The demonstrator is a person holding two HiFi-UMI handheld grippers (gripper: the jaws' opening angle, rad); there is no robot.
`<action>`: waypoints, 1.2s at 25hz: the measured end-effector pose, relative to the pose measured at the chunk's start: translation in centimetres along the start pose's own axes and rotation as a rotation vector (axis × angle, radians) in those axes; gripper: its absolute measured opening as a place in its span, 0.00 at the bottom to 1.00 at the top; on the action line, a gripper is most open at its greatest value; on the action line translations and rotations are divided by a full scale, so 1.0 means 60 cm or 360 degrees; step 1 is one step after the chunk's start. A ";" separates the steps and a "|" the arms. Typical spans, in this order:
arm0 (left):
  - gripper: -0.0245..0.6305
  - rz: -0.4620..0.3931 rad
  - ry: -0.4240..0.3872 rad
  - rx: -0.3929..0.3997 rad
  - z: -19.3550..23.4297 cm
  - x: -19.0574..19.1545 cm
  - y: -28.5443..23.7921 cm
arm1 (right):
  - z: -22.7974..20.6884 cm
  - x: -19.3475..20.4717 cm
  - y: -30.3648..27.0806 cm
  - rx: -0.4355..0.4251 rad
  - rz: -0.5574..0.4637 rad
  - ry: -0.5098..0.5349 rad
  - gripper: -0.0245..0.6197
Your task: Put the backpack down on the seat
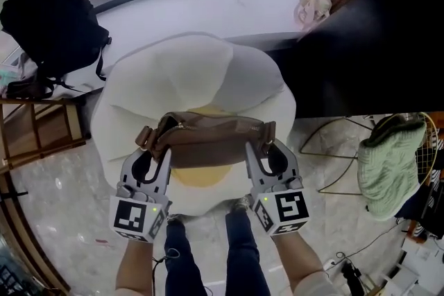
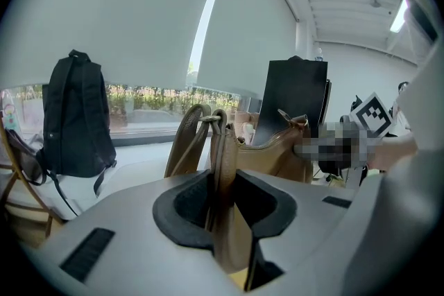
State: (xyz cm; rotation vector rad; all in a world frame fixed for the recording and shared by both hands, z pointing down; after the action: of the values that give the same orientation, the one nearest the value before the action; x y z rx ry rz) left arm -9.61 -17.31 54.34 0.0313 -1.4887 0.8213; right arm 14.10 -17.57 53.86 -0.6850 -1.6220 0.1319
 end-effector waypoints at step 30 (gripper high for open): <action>0.20 0.0105 0.0017 -0.0019 0.022 0.177 -0.114 | -0.058 0.179 -0.109 -0.0024 0.0111 -0.0020 0.27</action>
State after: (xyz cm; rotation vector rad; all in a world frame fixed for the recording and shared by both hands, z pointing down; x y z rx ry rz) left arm -8.69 -18.11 67.00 -0.0313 -1.4906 0.8648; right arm 14.90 -18.54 66.86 -0.7538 -1.6129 0.1750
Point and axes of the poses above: the fingertips, and each gripper's own axes: y backward along the fingers, z to its left, x out of its underside, the point moved 6 cm from there along y, backward along the fingers, and after that the axes turned 3 degrees about -y, right-handed, at the moved point
